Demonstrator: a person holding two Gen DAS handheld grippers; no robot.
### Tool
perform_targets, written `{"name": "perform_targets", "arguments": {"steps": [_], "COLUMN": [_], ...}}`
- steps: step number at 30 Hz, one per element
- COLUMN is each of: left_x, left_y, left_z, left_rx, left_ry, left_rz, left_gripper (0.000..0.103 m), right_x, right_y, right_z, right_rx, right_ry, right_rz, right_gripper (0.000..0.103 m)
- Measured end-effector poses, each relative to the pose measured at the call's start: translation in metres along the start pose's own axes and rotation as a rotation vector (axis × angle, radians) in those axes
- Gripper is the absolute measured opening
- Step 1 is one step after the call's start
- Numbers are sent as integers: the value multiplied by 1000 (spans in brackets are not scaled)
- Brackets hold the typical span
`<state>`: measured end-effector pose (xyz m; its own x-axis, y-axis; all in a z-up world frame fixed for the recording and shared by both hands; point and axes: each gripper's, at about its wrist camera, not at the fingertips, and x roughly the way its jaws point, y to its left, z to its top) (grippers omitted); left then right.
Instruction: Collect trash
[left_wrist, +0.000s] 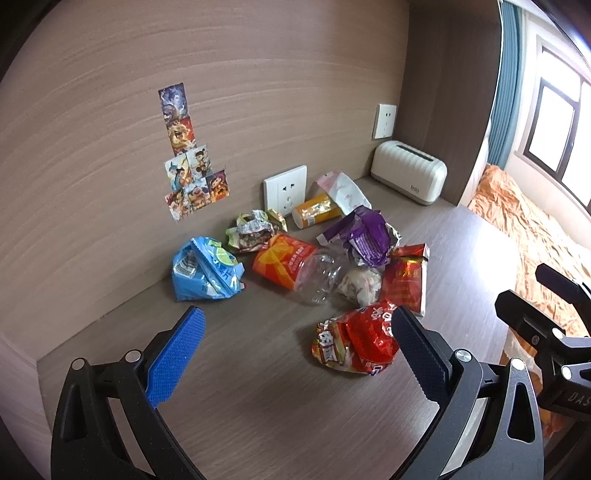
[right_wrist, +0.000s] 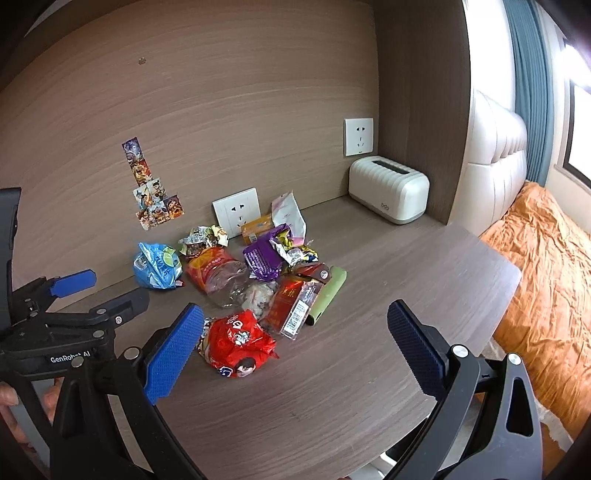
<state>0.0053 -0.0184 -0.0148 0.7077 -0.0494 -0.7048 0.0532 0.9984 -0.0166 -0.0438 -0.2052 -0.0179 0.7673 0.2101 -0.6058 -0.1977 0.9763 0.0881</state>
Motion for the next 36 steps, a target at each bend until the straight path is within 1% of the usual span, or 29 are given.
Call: {"name": "perform_targets", "arguments": {"steps": [2,8,12,18,25,29,32,35,36], "left_x": [2,8,11,14,20,24,28,33,37], "left_y": [0,-1,-3,-7,-9,-10,-14,-21,-26], "left_z": [-1,-2,-1,-1,1,0,-4,-11,-15], "left_rx": [-1,1,7,19,18,22,46,91,123], "left_ry": [8,22,23,30,36,38,41,39,34], "left_rz": [2,3,5,12,1,-11,-30,-53,-63], "left_gripper": [99,99,99,99,99,99,99,99,99], "right_x": [2,8,12,17,20,24,32,41,46], "right_y": [-2,-9,-11,-16,-15,-16,-14,-10,-8], "right_z": [0,1,1,1,1,1,1,2,2], "right_rx": [13,56,53,54,26,33,23,3,-3], "right_ry": [12,29,38,50,52,59,88,87,93], "right_rz": [15,25,-2,-14,-29,-31,1,1,3], "right_gripper": [99,99,99,99,99,99,99,99,99]}}
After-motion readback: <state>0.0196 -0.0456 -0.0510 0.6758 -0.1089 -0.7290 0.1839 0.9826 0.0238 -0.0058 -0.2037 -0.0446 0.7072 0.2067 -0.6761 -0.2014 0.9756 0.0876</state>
